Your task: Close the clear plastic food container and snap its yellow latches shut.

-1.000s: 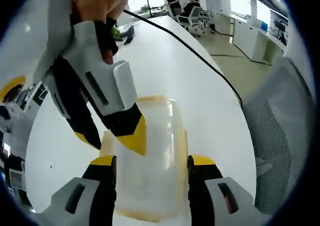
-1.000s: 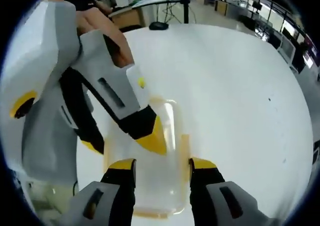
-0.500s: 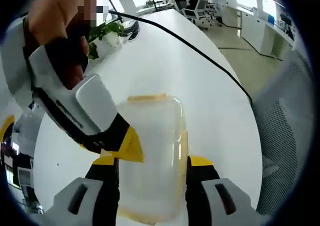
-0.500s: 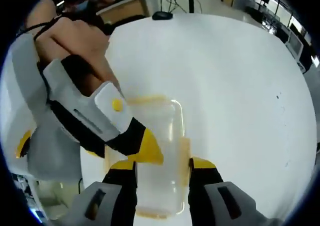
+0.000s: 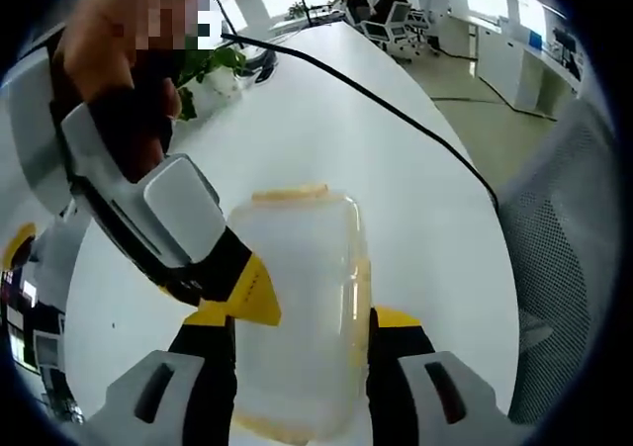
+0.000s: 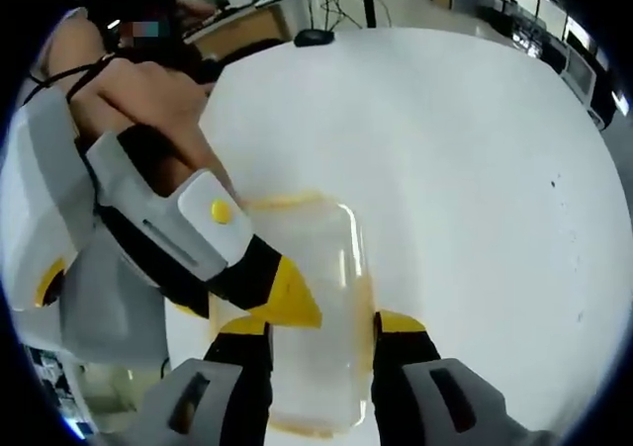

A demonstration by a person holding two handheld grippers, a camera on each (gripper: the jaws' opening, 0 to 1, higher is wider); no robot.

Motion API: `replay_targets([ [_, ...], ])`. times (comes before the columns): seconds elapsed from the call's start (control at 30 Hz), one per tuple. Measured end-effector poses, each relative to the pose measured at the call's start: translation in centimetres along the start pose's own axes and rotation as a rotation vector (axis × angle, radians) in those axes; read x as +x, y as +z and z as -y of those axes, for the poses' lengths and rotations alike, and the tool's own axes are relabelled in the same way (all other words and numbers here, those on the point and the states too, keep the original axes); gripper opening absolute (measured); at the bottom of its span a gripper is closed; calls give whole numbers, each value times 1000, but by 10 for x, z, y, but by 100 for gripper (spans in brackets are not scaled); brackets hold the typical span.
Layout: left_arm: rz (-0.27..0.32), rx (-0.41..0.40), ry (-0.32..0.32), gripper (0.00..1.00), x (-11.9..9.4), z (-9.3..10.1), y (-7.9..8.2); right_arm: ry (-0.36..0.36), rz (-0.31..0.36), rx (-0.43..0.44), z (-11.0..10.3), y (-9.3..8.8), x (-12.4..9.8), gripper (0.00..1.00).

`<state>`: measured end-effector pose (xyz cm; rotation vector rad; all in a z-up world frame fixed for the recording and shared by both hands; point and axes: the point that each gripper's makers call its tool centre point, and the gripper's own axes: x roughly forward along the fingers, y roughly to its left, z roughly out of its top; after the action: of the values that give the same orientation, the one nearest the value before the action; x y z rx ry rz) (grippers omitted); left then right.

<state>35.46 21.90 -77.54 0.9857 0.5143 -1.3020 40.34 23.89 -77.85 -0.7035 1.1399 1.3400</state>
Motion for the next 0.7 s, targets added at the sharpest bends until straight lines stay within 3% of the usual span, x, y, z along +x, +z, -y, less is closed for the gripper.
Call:
replay_targets([
  [0.7,16,33,-38,58,-1,0,3,-67,56,-12,1,4,-7,41],
])
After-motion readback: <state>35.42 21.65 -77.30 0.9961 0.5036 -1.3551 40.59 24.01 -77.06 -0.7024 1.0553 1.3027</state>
